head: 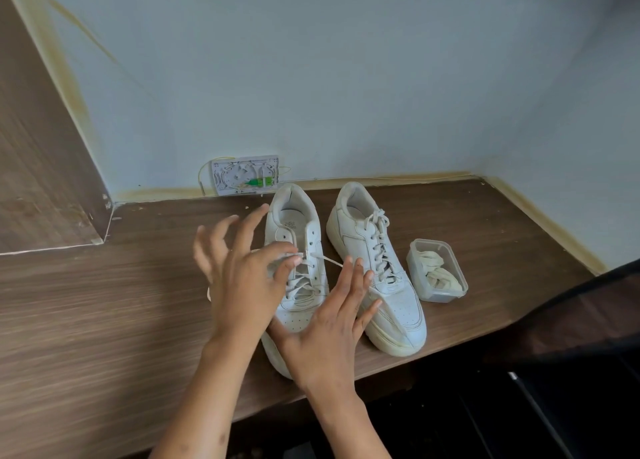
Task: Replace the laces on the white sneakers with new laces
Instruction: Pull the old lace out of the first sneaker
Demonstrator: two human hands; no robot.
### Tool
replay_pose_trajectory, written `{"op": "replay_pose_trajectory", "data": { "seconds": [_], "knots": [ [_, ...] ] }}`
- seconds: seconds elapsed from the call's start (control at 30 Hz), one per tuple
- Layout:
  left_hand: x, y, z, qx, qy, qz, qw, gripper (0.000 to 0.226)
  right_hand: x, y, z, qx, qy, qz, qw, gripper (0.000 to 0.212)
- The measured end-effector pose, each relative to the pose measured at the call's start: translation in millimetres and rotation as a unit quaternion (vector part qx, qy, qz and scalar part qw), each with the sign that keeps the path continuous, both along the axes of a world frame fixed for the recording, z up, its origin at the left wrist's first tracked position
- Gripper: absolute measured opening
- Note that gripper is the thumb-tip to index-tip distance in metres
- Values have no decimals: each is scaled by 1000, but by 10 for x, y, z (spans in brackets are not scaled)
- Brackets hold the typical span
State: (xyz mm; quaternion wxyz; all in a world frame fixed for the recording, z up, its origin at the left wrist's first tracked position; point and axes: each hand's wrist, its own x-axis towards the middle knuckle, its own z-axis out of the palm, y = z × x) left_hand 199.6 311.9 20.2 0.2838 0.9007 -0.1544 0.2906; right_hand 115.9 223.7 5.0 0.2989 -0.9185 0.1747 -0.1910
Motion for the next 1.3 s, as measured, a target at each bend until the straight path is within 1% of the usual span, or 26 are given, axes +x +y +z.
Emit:
{"op": "replay_pose_trajectory", "data": {
  "seconds": [0.1, 0.17, 0.23, 0.27, 0.33, 0.37, 0.4, 0.47, 0.57, 0.63, 0.7, 0.8, 0.87, 0.93, 1.03, 1.07, 1.1, 1.17, 1.27, 1.3],
  "knots": [
    [0, -29, -27, -11, 0, 20, 1000, 12, 1, 6, 0, 7, -8, -1, 1000, 124],
    [3, -28, -35, -52, -12, 54, 997, 12, 4, 2, -1, 9, -5, -1, 1000, 124],
    [15, 17, -20, -137, -16, 108, 985, 6, -1, -4, -1, 10, 2, 1, 1000, 126],
    [20, 47, -1, -192, -10, 137, 972, 6, -6, -7, -1, 8, 8, 2, 1000, 127],
    [36, 113, 37, -279, 3, 184, 942, 13, -12, -14, 7, -1, 18, 4, 1000, 128],
    [43, 145, 51, -292, 5, 194, 937, 15, -11, -18, 10, -4, 20, 5, 1000, 128],
    [48, 171, 56, -286, 4, 187, 940, 16, -8, -19, 14, -4, 21, 5, 1000, 128],
    [54, 192, 54, -236, -2, 133, 963, 16, -1, -15, 15, 1, 19, 6, 1000, 127],
    [51, 121, 37, -110, -5, 43, 993, 19, 3, -2, 5, 5, 13, 5, 1000, 126],
    [39, 56, -3, -42, -2, 16, 999, 22, 3, 6, 0, 3, 13, 2, 1000, 125],
    [32, 28, -32, -12, -3, 4, 1000, 23, 2, 7, 0, 1, 14, 2, 1000, 125],
    [41, 22, -60, -7, -10, 10, 1000, 13, 3, 5, 6, -1, 21, 2, 1000, 125],
    [34, -7, -62, -27, -22, 37, 999, 7, 0, 5, 7, 4, 16, 1, 1000, 124],
    [28, -7, -51, -93, -35, 86, 991, 3, 1, 5, 3, 9, 13, 2, 1000, 123],
    [38, 60, -4, -228, -18, 152, 962, 14, 0, -1, 0, 5, 15, 3, 1000, 126],
    [45, 83, 2, -251, -3, 166, 953, 15, 2, -3, 3, 3, 16, 5, 1000, 126],
    [51, 100, 2, -257, 13, 174, 951, 16, 4, -7, 4, 3, 18, 6, 1000, 126],
    [61, 118, -14, -237, 33, 161, 958, 17, 3, -4, 2, 8, 16, 6, 1000, 126],
    [66, 99, -7, -170, 38, 81, 981, 26, 2, 8, -5, 12, 6, 7, 1000, 125],
    [67, 84, -5, -140, 38, 59, 988, 24, 6, 10, -9, 11, 6, 7, 1000, 125]
  ]
}}
